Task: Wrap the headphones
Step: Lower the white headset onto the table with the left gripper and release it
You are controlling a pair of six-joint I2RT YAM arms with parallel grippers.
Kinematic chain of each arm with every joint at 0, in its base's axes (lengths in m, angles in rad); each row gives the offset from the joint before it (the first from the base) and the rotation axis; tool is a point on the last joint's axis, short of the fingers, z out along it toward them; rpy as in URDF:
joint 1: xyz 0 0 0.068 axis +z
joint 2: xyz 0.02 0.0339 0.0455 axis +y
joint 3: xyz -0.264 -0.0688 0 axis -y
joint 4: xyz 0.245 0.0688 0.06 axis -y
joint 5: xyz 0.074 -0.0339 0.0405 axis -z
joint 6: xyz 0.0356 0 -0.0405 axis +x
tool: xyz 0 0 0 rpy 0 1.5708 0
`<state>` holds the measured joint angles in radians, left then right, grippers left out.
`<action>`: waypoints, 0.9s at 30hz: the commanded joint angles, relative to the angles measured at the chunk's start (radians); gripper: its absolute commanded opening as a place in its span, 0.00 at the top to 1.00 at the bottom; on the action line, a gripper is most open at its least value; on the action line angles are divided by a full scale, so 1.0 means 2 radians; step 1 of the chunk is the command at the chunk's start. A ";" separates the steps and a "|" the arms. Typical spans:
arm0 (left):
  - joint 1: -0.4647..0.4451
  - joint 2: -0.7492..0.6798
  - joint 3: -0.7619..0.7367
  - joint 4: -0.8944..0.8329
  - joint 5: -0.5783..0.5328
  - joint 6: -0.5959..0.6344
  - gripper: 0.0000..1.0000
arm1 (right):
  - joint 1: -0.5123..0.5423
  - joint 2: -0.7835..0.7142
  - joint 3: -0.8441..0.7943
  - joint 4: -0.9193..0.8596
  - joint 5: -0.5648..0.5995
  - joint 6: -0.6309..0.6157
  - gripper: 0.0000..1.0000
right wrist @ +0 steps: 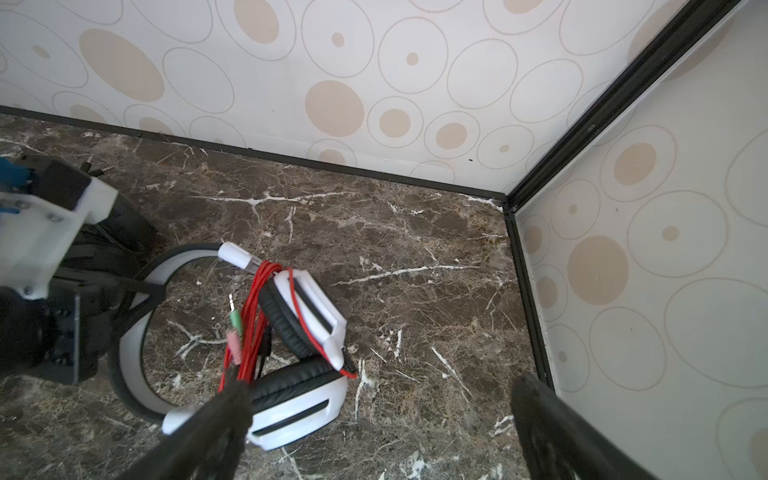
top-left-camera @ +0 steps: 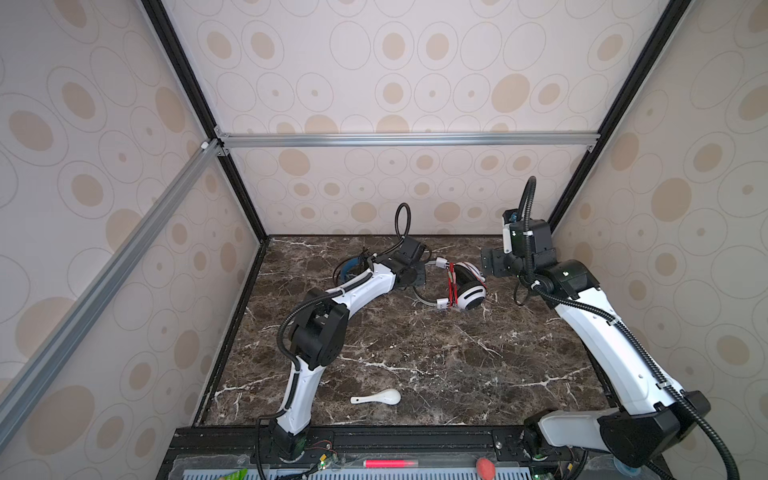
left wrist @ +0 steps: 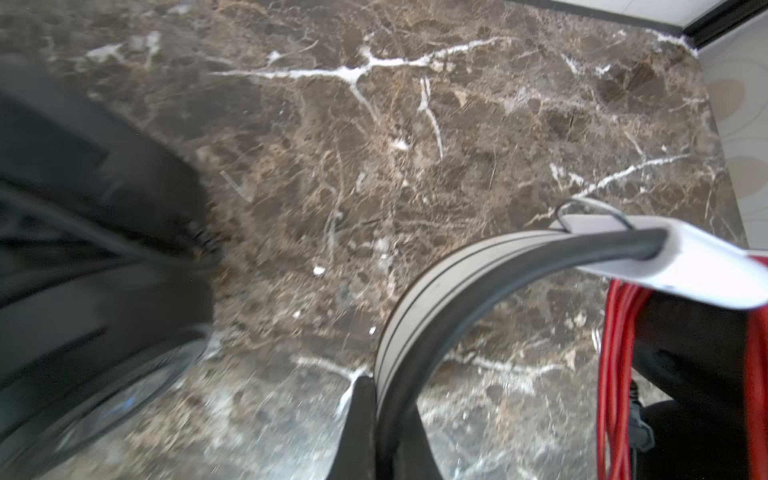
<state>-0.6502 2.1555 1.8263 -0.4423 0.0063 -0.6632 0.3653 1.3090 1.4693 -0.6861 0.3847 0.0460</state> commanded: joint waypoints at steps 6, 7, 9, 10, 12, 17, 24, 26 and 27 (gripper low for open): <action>-0.005 0.062 0.111 0.019 0.000 -0.042 1.00 | -0.003 -0.019 -0.038 0.040 -0.024 0.018 0.00; -0.005 0.067 0.116 0.019 -0.001 -0.042 1.00 | -0.003 -0.020 -0.043 0.045 -0.025 0.020 0.00; -0.005 0.081 0.128 0.016 -0.002 -0.042 1.00 | -0.002 -0.022 -0.053 0.052 -0.029 0.024 0.00; -0.005 0.086 0.132 0.016 -0.002 -0.042 1.00 | -0.003 -0.021 -0.056 0.054 -0.030 0.025 0.00; -0.005 0.094 0.136 0.021 -0.001 -0.044 1.00 | -0.003 -0.018 -0.061 0.055 -0.032 0.025 0.00; -0.002 0.109 0.136 0.035 0.004 -0.053 1.00 | -0.003 -0.013 -0.066 0.066 -0.034 0.025 0.00; 0.003 0.123 0.137 0.047 0.003 -0.062 1.00 | -0.003 -0.005 -0.067 0.070 -0.038 0.025 0.00; 0.006 0.126 0.136 0.048 0.002 -0.065 1.00 | -0.003 -0.005 -0.069 0.073 -0.038 0.025 0.00; 0.006 0.127 0.136 0.050 0.000 -0.067 1.00 | -0.003 -0.005 -0.071 0.075 -0.038 0.026 0.00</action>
<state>-0.6453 2.4126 2.0335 -0.4244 -0.0025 -0.7399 0.3649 1.2915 1.3441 -0.5549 0.3107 0.0834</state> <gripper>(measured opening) 0.063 0.997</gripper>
